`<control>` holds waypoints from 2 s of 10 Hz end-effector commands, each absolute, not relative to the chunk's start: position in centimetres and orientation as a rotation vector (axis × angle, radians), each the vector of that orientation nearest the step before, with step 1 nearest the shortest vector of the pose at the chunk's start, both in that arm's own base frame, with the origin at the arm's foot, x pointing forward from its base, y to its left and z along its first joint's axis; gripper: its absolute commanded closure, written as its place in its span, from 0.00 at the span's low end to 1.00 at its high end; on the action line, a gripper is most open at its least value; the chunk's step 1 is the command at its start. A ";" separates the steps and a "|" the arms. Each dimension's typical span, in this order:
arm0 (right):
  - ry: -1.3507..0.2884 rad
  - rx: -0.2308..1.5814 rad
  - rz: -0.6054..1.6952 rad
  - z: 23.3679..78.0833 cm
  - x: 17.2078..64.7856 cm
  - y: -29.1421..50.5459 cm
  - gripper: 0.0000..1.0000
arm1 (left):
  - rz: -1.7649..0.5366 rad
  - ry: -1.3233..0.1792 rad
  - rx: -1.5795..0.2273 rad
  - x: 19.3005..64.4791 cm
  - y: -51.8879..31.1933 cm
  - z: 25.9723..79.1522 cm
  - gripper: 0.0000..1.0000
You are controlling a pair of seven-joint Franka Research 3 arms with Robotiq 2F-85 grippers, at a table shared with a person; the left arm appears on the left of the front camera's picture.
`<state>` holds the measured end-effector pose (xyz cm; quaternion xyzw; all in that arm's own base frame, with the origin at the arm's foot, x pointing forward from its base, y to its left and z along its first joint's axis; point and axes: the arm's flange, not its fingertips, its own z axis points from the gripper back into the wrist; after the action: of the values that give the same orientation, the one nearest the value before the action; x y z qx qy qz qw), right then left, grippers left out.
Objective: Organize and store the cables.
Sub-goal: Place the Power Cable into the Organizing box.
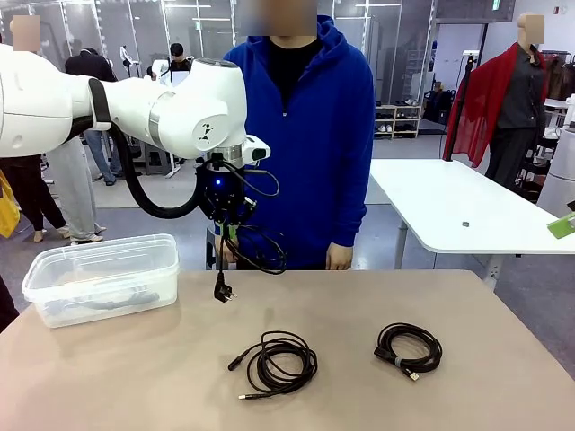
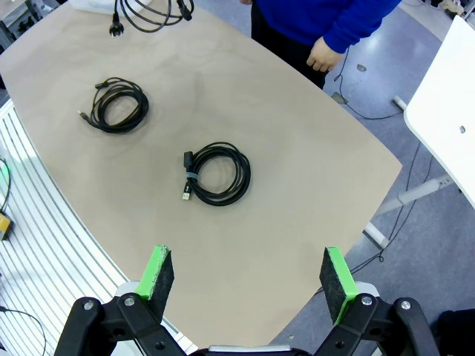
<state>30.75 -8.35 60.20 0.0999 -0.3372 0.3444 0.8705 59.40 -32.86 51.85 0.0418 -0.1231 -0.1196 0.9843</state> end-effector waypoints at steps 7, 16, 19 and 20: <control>-0.708 0.214 0.727 60.1 30.7 -8.5 0.00 | -0.232 -0.324 0.044 58.5 -26.7 57.5 0.85; -0.708 0.214 0.727 60.1 30.7 -8.5 0.00 | 0.107 -0.461 -0.090 56.6 -6.9 55.6 0.85; -0.708 0.214 0.727 60.1 30.7 -8.5 0.00 | 0.123 -0.501 -0.128 55.9 -3.6 54.6 0.85; -0.708 0.214 0.727 60.1 30.7 -8.5 0.00 | 0.144 -0.513 -0.123 55.8 -2.3 54.5 0.85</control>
<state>30.75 -8.35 60.20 0.0999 -0.3372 0.3444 0.8705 56.58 -3.60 54.59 -0.0483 -0.2321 0.0775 0.9684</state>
